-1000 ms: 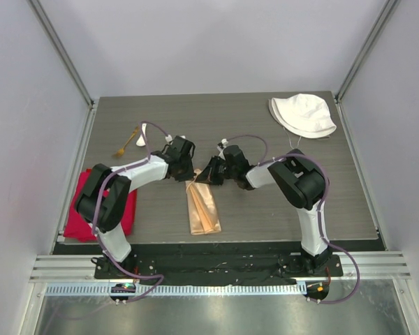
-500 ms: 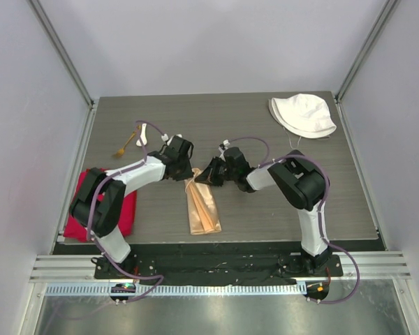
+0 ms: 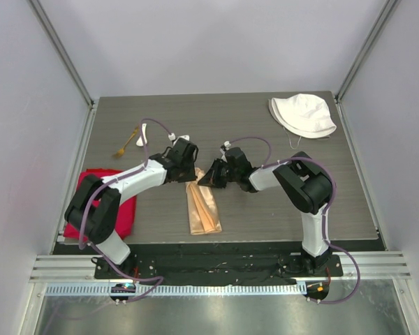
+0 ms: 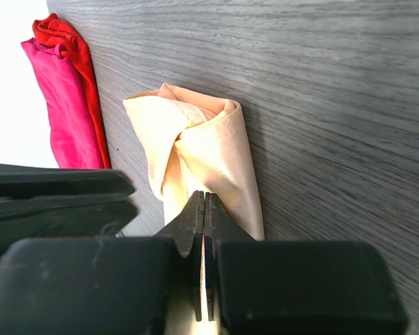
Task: Fold the napkin into a case and place the utensils inside
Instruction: Stuff the top corner of the smaller-rectangle-folded napkin into the folded napkin.
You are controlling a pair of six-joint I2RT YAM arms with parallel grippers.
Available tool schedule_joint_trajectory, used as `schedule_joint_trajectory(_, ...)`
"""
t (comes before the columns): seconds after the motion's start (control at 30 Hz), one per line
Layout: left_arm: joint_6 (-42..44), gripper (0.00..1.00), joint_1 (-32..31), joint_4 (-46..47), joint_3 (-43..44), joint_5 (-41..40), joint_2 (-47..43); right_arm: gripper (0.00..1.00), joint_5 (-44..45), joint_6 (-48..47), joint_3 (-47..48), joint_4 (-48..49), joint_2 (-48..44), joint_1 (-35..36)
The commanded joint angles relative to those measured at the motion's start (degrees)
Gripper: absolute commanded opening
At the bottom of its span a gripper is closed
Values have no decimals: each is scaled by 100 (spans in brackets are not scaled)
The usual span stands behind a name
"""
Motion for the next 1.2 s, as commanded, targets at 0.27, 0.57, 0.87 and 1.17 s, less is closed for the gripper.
schedule_joint_trajectory(0.27,378,22,-303,-320,388,-831,573,2,-77,-106,36,81,-106,58)
schedule_joint_trajectory(0.57,343,24,-435,-390,564,-1412,608,2,-104,-97,45,143,0,76)
schedule_joint_trajectory(0.87,352,0,-505,-390,749,-1175,820,1,-156,-97,97,187,70,111)
schedule_joint_trajectory(1.17,325,0,-514,-390,626,-946,688,1,-60,-210,809,-50,755,111)
